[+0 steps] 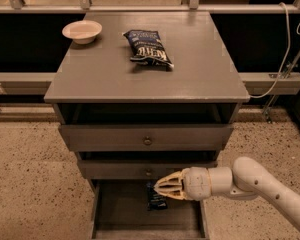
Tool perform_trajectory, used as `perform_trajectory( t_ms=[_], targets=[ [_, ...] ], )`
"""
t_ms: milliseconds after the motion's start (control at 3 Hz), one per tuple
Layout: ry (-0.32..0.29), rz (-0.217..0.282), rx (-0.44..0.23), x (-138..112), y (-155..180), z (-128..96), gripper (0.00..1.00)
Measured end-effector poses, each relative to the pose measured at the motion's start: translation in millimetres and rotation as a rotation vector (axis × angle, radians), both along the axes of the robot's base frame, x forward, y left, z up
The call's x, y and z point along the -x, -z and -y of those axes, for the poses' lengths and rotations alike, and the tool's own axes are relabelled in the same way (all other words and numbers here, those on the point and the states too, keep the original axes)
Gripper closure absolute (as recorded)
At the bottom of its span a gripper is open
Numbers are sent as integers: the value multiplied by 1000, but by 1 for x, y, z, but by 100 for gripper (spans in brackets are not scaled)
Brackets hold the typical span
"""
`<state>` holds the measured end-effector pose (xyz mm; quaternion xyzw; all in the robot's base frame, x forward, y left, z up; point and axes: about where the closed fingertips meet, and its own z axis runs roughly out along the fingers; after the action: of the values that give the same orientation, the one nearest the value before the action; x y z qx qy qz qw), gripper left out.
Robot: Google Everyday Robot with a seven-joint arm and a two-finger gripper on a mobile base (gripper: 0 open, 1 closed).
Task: Pick rxbar blueberry from bottom drawer and place on counter
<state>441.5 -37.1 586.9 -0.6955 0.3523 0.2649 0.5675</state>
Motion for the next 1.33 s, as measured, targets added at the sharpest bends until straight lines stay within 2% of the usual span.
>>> perform_trajectory(
  t_ms=[333,667,1000,1333],
  targets=[
    [-39,64,21,-6,-16,-8,100],
    [-88,206,56,-19,-63,-16,100],
    [-140,409,92,-22,-145,-22,100],
    [-169,596,167,-28,-238,-25,100]
  ],
)
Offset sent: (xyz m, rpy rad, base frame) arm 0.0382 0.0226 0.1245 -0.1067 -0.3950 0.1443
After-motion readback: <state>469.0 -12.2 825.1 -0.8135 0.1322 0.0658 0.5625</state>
